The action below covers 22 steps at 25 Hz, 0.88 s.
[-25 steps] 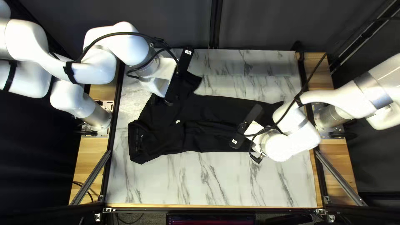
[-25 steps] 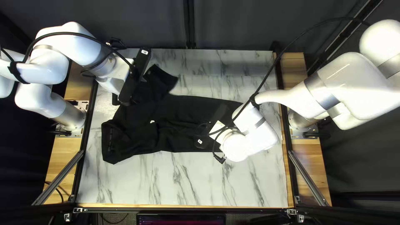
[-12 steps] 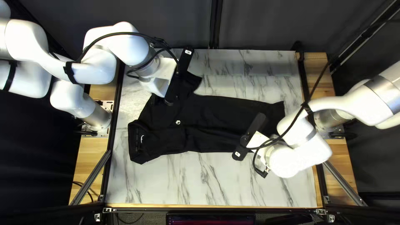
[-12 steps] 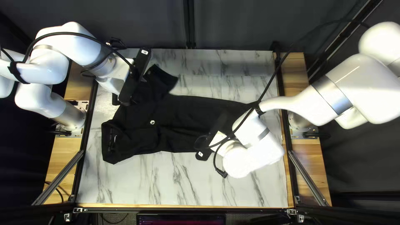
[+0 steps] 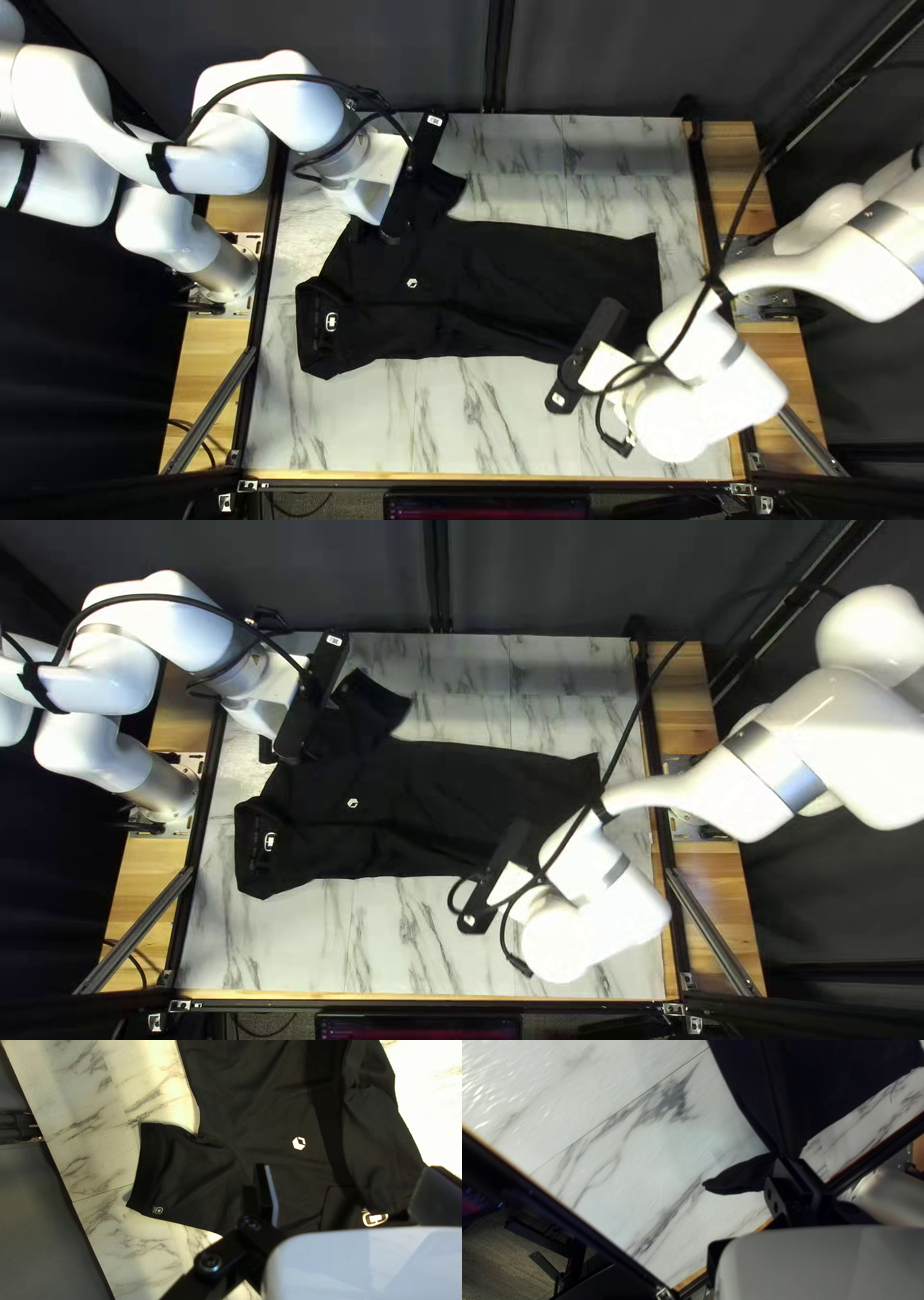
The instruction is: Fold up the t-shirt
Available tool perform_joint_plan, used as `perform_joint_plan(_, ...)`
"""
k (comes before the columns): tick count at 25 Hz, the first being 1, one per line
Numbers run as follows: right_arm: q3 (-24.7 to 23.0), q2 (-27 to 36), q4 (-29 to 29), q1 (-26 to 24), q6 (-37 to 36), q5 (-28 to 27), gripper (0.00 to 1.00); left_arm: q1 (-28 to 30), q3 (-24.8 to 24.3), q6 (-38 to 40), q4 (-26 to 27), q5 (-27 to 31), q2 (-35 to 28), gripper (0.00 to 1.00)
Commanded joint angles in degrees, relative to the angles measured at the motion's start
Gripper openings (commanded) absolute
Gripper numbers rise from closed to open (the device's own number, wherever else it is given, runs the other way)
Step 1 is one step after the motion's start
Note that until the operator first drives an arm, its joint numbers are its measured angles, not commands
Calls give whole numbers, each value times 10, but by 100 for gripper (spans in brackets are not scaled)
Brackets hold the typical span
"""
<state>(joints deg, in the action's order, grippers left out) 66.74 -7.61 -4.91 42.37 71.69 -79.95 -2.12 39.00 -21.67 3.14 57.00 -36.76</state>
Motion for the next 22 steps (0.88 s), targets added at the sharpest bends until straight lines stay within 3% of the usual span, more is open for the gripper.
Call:
perform_joint_plan(1, 15, -9, 16, 10, 0, -11, 0, 0, 0, 0, 0, 0, 0, 100)
perform_joint_plan(10, 112, -66, 34, -5, -34, -55, 0, 0, 0, 0, 0, 0, 0, 100)
perform_joint_plan(22, 116, -68, 61, -21, -46, -47, 0, 0, 0, 0, 0, 0, 0, 100)
